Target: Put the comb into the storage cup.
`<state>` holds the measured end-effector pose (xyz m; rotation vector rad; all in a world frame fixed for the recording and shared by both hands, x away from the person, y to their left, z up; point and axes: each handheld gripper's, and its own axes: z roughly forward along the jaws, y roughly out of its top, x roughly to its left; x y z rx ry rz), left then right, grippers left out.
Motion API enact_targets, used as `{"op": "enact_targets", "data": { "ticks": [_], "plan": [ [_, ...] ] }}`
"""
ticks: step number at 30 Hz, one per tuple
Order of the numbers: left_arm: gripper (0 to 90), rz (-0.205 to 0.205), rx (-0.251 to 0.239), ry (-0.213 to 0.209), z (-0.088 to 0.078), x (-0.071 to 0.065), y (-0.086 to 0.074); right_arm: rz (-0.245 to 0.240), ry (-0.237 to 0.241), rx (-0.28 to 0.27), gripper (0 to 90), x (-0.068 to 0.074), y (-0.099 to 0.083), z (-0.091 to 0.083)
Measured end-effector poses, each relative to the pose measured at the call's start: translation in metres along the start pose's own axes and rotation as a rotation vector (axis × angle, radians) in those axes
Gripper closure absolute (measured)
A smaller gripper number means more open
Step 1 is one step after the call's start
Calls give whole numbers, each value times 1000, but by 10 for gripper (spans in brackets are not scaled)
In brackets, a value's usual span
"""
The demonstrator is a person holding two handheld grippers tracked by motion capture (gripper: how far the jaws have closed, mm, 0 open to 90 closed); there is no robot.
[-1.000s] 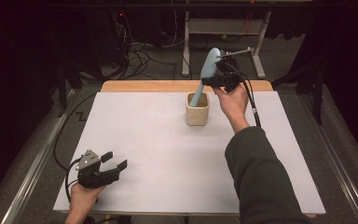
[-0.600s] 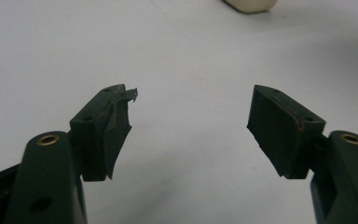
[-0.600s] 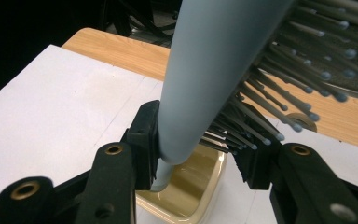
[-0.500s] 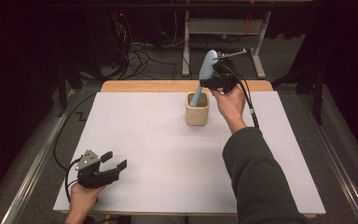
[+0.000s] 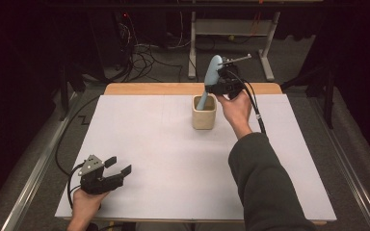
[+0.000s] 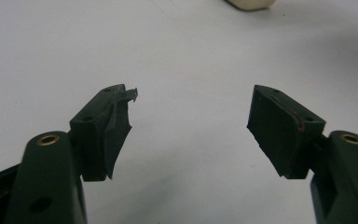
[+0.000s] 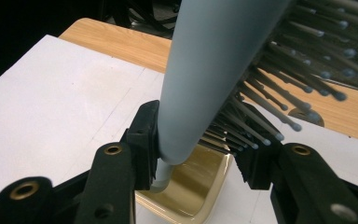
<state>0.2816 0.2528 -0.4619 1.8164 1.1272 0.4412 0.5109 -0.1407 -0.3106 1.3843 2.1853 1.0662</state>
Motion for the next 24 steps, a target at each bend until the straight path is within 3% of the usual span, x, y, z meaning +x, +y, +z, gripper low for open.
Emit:
{"op": "enact_targets", "data": {
  "ticks": [24],
  "plan": [
    [300,2,3,-3,0,0,0,-23,-13,43,556,5,-7,13]
  ]
}}
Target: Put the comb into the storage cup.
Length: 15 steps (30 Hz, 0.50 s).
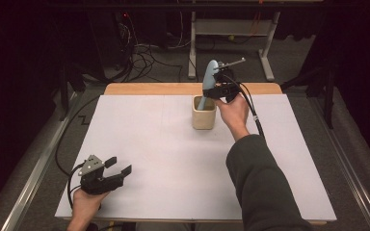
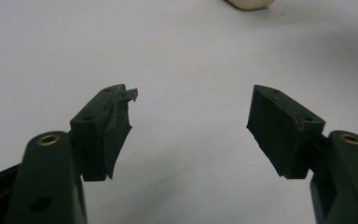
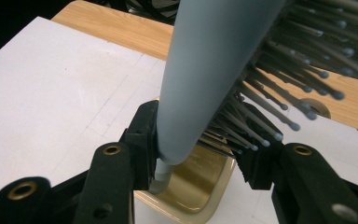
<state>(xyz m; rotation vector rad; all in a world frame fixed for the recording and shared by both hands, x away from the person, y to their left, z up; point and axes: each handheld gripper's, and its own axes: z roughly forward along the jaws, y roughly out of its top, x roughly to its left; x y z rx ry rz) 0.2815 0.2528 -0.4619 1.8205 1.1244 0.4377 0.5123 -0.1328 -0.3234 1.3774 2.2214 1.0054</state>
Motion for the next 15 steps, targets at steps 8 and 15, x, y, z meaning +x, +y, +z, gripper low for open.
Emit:
{"op": "enact_targets", "data": {
  "ticks": [8,15],
  "plan": [
    [301,1,0,1,0,0,0,1,-1,2,552,0,-2,1],
    [301,1,2,0,0,0,0,0,2,9,544,-2,-8,3]
  ]
}}
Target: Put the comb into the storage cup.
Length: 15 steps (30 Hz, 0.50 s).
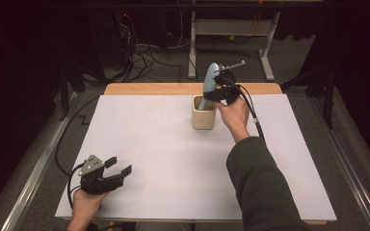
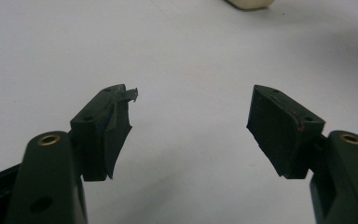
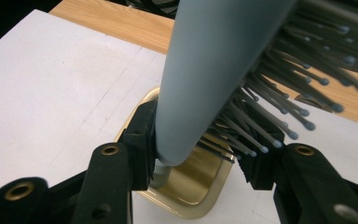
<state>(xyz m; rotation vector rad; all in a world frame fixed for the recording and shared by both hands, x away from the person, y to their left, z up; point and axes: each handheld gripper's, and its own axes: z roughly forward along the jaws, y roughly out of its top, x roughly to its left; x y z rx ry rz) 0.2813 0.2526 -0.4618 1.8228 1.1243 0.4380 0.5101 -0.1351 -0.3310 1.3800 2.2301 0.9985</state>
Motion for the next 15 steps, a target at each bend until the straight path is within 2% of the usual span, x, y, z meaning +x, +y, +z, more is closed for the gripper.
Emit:
{"op": "enact_targets", "data": {
  "ticks": [15],
  "plan": [
    [301,0,0,1,0,0,0,1,-2,21,544,0,-5,7]
  ]
}}
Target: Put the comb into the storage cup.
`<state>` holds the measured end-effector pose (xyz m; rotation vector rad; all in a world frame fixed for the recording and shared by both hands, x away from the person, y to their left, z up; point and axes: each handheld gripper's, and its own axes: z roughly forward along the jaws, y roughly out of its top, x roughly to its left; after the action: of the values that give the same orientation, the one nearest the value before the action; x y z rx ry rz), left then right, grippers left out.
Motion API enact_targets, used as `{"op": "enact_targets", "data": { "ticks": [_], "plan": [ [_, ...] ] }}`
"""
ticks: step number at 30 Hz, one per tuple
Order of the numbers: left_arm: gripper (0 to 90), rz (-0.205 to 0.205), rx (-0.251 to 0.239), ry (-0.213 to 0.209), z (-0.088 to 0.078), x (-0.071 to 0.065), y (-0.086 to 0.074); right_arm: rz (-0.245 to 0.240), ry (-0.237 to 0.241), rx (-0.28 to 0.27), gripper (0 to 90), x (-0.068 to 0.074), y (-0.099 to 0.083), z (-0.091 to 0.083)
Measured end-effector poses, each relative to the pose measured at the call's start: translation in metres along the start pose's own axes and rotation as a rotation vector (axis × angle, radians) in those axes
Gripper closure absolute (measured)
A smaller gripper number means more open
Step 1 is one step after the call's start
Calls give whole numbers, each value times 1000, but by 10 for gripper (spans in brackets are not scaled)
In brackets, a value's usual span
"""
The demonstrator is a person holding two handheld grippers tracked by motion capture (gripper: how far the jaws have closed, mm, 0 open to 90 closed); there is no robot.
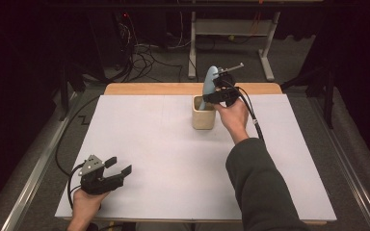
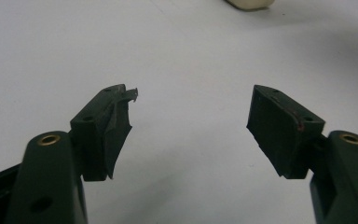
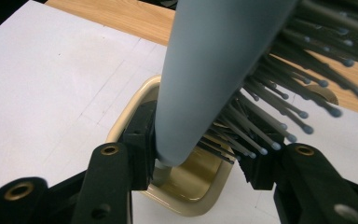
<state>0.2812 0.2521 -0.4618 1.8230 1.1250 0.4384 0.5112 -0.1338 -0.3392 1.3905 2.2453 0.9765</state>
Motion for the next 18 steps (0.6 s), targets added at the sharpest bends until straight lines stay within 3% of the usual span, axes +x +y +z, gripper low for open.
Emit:
{"op": "enact_targets", "data": {
  "ticks": [18],
  "plan": [
    [301,-1,4,-2,0,0,0,-14,-7,26,535,3,-2,8]
  ]
}}
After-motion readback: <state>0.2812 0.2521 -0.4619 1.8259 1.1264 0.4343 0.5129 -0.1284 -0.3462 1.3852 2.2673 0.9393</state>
